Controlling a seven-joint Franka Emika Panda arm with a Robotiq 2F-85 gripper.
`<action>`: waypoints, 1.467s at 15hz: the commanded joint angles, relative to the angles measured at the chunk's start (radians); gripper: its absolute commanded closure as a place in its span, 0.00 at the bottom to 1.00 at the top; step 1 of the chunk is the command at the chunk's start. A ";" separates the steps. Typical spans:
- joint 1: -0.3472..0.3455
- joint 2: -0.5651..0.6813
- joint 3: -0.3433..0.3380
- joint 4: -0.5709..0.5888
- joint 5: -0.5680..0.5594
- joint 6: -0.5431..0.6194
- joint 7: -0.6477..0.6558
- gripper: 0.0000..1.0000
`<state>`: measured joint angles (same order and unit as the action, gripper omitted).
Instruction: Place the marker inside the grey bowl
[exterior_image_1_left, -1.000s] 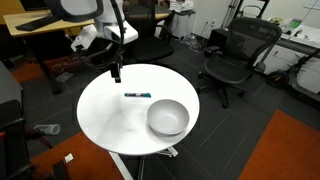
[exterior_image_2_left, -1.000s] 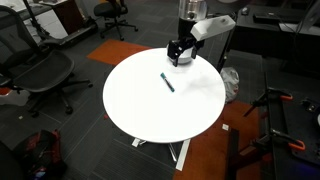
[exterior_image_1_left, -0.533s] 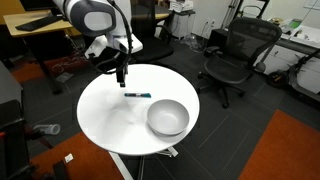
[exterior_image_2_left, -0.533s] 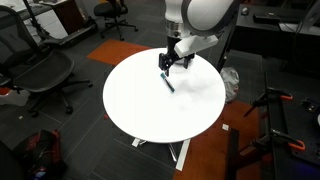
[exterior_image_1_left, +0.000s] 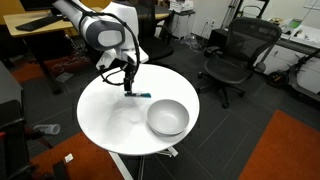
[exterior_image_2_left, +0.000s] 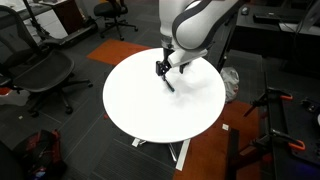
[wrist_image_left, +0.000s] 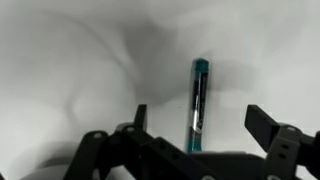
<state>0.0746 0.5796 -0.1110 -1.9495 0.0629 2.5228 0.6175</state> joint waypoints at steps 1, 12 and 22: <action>0.012 0.064 -0.022 0.056 0.002 0.020 0.009 0.00; 0.013 0.156 -0.041 0.131 0.005 0.040 0.002 0.27; 0.004 0.186 -0.042 0.170 0.012 0.029 -0.010 0.99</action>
<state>0.0744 0.7519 -0.1456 -1.8007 0.0639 2.5476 0.6168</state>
